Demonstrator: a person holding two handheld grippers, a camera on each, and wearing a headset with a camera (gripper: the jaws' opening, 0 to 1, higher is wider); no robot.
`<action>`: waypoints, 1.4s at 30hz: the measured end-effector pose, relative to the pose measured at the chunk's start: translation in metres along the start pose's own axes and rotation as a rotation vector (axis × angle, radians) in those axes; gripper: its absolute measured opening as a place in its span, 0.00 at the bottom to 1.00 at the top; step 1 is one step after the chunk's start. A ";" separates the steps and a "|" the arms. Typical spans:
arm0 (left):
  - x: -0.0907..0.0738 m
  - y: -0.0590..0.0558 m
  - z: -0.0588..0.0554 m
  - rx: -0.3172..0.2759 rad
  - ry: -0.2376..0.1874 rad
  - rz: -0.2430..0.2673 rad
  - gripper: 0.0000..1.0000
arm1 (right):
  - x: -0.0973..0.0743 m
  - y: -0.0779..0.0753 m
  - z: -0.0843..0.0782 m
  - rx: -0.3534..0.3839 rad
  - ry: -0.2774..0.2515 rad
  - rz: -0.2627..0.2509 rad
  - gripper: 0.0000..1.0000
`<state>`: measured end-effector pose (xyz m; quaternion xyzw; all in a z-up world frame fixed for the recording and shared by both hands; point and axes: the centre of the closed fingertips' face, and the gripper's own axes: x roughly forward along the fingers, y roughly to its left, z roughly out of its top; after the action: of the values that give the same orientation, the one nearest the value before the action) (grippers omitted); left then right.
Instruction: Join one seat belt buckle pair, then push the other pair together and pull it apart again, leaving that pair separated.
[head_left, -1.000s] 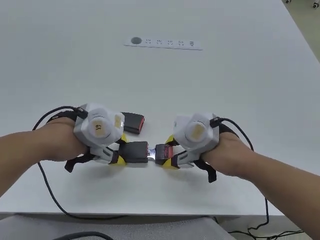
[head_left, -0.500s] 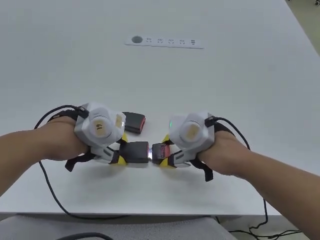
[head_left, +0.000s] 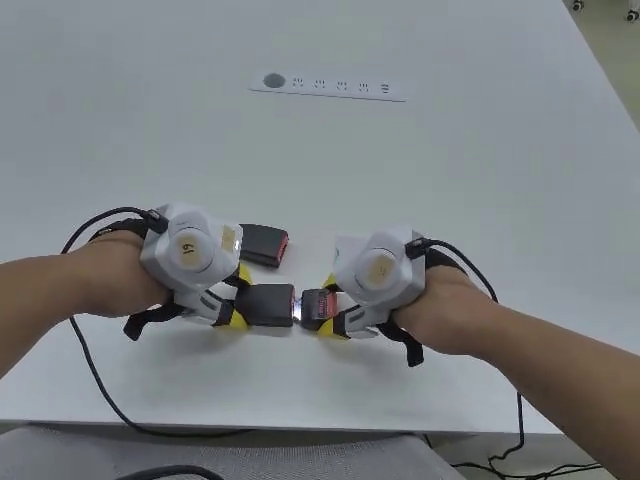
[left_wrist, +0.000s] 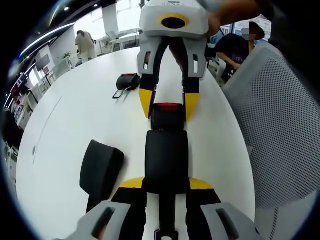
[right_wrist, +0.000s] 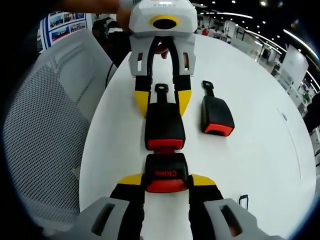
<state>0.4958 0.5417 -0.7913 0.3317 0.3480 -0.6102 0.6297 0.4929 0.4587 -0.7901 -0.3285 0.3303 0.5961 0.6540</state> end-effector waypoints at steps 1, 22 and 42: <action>0.000 0.000 0.000 -0.004 -0.003 0.002 0.29 | 0.003 -0.002 0.000 0.001 0.001 0.000 0.29; -0.001 -0.002 0.003 -0.017 -0.021 -0.001 0.29 | 0.005 -0.004 0.000 0.031 0.008 -0.014 0.30; 0.001 0.001 0.000 -0.017 -0.004 0.023 0.30 | 0.008 -0.002 0.002 0.039 -0.001 -0.012 0.30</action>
<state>0.4964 0.5415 -0.7922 0.3290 0.3480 -0.6008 0.6401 0.4952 0.4650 -0.7959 -0.3174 0.3395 0.5857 0.6640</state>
